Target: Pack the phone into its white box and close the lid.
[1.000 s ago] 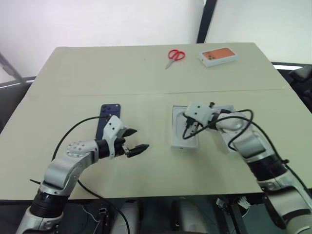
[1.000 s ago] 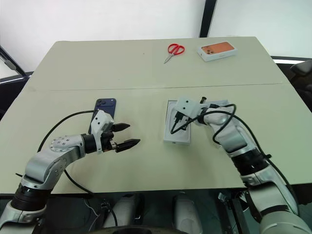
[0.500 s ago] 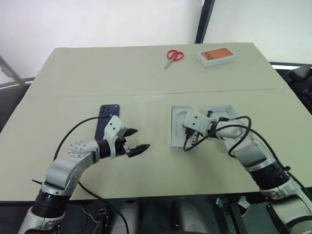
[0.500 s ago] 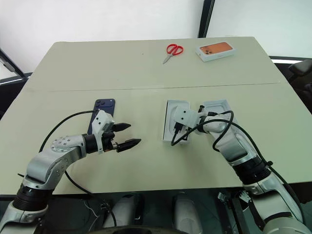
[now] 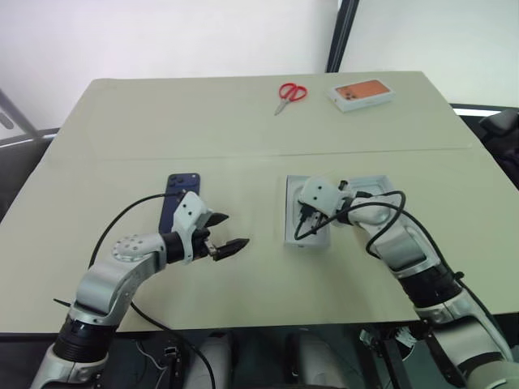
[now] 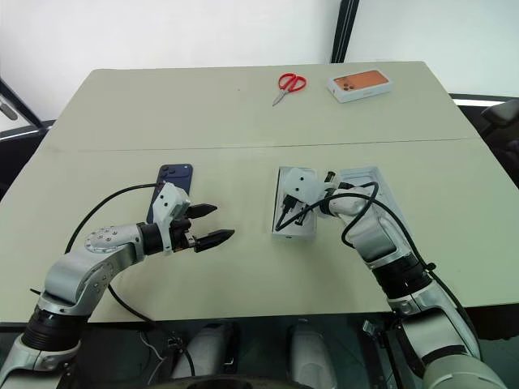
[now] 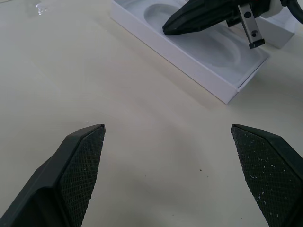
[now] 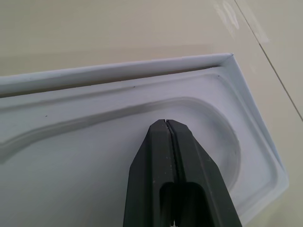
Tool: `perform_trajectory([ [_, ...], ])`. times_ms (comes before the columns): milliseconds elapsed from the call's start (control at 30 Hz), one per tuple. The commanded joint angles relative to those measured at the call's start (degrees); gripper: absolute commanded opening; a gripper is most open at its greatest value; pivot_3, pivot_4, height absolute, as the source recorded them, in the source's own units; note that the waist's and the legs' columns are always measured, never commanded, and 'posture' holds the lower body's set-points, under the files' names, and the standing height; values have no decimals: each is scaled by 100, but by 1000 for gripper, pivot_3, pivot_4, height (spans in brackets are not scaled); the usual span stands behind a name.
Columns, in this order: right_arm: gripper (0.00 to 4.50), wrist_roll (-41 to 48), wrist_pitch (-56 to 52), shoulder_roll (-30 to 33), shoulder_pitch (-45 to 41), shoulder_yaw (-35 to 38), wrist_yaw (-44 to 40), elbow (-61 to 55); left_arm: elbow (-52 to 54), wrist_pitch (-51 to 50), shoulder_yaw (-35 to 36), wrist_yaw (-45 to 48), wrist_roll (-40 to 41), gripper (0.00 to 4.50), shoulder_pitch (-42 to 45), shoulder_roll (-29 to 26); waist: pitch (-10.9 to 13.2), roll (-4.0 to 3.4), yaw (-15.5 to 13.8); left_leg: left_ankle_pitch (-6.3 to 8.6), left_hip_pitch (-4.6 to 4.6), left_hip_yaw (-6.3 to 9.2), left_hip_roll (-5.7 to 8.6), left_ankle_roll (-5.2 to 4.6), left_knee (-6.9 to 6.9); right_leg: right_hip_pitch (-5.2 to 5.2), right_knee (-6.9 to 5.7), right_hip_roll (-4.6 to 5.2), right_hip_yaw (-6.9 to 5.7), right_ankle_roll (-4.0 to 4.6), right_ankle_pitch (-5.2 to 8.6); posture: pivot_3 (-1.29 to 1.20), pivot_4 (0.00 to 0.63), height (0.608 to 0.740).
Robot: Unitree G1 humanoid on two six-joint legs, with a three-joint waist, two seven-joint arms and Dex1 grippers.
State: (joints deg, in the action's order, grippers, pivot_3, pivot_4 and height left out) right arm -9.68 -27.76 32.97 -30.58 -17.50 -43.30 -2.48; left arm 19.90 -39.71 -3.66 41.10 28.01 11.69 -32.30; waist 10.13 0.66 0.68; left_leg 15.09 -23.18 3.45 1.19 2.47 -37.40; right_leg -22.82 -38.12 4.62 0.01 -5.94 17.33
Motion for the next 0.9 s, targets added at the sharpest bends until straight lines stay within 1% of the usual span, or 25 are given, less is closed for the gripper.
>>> perform_trajectory([
  [33, 20, 278, -166, 465, 104, 416, -413, -808, 233, -5, 114, 21, 94, 4500, -8, -29, 1, -1, -7, 0, -1, 0, 1, 0, 1, 0, 1, 2, 0, 0, 0, 0, 150, 740],
  [167, 20, 582, -16, 1140, 558, 535, -1053, -1582, 300, -48, 131, 93, 208, 4500, -31, -31, 1, -1, -5, 1, -2, 2, 1, -2, 1, 2, 4, 2, -2, 0, 0, 0, 150, 740],
  [233, 20, 628, 6, 1267, 656, 534, -1141, -1716, 306, -53, 127, 111, 225, 4500, -34, -39, 1, -1, 22, 1, 1, 2, -1, -3, 2, 4, 4, 0, -2, -1, 0, 0, 150, 740],
  [333, 20, 395, 295, 1648, 962, 325, -1339, -1858, 257, -16, 35, 142, 155, 4500, 1, -46, 1, -1, 12, 2, 6, -1, -2, -3, 5, 4, 1, -1, 0, -1, 0, 0, 150, 740],
  [533, 20, 80, 460, 1531, 953, 61, -1139, -1565, 248, -15, 5, 154, 145, 4500, 30, -14, 0, -1, 3, 1, 8, -1, -1, -2, 3, 8, 2, -1, 0, -1, 1, 0, 150, 740],
  [767, 20, -230, 517, 1028, 732, -140, -766, -1148, 259, -18, -28, 147, 142, 4500, 18, 12, -1, 1, 2, 1, 12, 0, -1, -2, 3, 13, 4, 0, 0, -1, 1, 0, 150, 740],
  [900, 20, -292, 531, 883, 633, -170, -725, -1071, 276, -33, -35, 130, 153, 4500, 9, 42, 0, 1, -7, 1, 11, 0, 0, -2, 2, 13, 4, 2, 0, -1, 0, 0, 150, 740],
])
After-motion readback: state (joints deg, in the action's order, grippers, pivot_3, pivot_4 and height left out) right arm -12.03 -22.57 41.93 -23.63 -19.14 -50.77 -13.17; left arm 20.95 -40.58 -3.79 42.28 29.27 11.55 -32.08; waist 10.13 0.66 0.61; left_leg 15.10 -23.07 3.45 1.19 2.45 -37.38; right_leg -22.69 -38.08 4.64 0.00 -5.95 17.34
